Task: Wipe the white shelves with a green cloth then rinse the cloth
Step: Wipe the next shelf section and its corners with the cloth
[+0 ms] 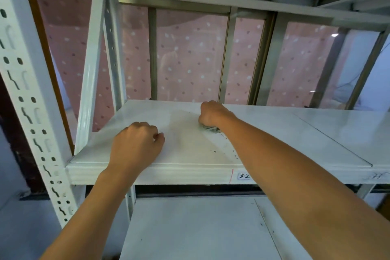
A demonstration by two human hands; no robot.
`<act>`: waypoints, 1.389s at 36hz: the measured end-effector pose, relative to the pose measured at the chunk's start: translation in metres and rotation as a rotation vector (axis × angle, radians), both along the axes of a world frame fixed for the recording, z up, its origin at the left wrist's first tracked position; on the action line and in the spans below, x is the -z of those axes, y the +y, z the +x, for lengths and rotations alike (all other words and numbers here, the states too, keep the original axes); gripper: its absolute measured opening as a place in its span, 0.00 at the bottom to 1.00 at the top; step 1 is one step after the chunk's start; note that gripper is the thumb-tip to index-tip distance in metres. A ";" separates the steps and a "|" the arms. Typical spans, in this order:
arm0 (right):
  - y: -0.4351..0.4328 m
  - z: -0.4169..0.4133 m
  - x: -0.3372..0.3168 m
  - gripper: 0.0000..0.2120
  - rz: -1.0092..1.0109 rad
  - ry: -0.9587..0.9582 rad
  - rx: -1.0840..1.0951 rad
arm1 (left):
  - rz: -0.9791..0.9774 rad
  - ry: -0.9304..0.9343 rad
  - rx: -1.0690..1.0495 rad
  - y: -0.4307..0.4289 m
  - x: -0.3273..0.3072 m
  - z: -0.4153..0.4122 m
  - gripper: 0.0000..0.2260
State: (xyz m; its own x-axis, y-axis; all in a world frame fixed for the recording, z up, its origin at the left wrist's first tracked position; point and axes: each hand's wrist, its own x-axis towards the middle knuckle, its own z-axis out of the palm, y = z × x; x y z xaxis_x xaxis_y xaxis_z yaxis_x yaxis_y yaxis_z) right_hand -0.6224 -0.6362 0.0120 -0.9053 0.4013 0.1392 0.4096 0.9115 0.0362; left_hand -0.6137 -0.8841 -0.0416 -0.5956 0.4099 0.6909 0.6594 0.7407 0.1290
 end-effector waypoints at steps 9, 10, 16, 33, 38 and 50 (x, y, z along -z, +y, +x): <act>0.077 -0.001 -0.035 0.11 0.184 0.184 -0.202 | 0.056 -0.058 0.152 0.010 -0.005 -0.004 0.07; 0.089 -0.004 -0.034 0.11 0.186 0.192 -0.197 | 0.056 -0.060 0.169 0.012 -0.005 -0.003 0.07; 0.146 -0.034 -0.015 0.08 0.094 0.144 -0.185 | 0.030 -0.063 0.156 0.014 -0.007 -0.001 0.16; 0.108 -0.034 0.007 0.10 -0.300 -0.089 -0.551 | 0.005 -0.104 0.329 0.059 -0.001 0.001 0.20; 0.089 0.012 0.008 0.09 -0.341 -0.154 -0.697 | -0.031 -0.068 0.329 0.056 0.001 -0.001 0.22; 0.160 -0.003 0.013 0.09 -0.249 0.011 -0.482 | -0.076 0.029 0.288 0.059 0.004 -0.003 0.24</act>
State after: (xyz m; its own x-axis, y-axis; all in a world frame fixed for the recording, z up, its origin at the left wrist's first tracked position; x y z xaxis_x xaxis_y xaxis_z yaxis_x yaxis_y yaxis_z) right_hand -0.6252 -0.4765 -0.0007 -0.9939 -0.0366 0.1036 -0.0575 0.9768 -0.2065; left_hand -0.6168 -0.8253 -0.0452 -0.4277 0.6105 0.6667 0.8462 0.5297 0.0578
